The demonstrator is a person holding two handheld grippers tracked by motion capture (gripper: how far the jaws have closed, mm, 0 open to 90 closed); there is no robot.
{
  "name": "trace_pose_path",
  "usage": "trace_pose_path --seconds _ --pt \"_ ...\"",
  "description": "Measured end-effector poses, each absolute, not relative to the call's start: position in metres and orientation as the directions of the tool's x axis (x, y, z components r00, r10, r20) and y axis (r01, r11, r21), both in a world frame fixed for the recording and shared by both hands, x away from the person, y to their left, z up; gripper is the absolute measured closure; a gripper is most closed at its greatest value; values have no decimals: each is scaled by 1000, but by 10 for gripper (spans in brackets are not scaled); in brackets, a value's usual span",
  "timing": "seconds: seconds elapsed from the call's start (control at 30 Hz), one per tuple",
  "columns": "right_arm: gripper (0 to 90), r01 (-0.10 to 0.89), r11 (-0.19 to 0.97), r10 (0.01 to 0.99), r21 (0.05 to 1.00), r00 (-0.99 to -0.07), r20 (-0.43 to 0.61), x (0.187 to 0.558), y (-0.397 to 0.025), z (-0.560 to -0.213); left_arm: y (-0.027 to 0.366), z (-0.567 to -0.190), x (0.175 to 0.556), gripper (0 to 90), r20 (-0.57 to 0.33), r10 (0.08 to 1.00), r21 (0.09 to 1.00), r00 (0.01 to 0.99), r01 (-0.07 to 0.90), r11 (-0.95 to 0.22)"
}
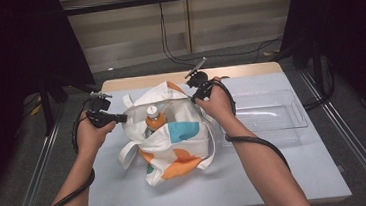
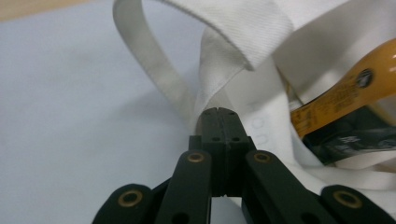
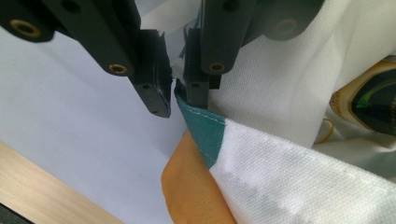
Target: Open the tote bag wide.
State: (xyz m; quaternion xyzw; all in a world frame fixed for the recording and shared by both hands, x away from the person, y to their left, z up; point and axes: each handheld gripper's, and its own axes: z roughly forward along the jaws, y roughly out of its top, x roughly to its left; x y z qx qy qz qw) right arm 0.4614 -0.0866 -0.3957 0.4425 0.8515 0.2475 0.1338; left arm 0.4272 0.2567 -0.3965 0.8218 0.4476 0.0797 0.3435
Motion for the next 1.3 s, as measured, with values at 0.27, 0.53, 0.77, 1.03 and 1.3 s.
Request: trace_pose_path --seconds 0.27,0.53,0.77,1.03,1.3 --pt "817 685 479 819 549 -574 2 460 -83 -394 253 -387 425 900 -171 783 646 599 668 -370" --pt "827 681 476 817 557 -577 6 457 -84 -390 241 -375 422 829 -145 772 688 619 624 -371" --pt "828 680 476 817 558 -577 6 457 -84 -389 237 -358 423 773 -87 768 705 635 584 -403" --pt "829 679 477 816 558 -578 6 457 -85 -388 240 -348 418 714 -55 776 715 629 567 -409" --pt "839 676 479 812 560 -583 9 458 -82 -387 236 -360 430 646 -42 776 737 629 544 -401"
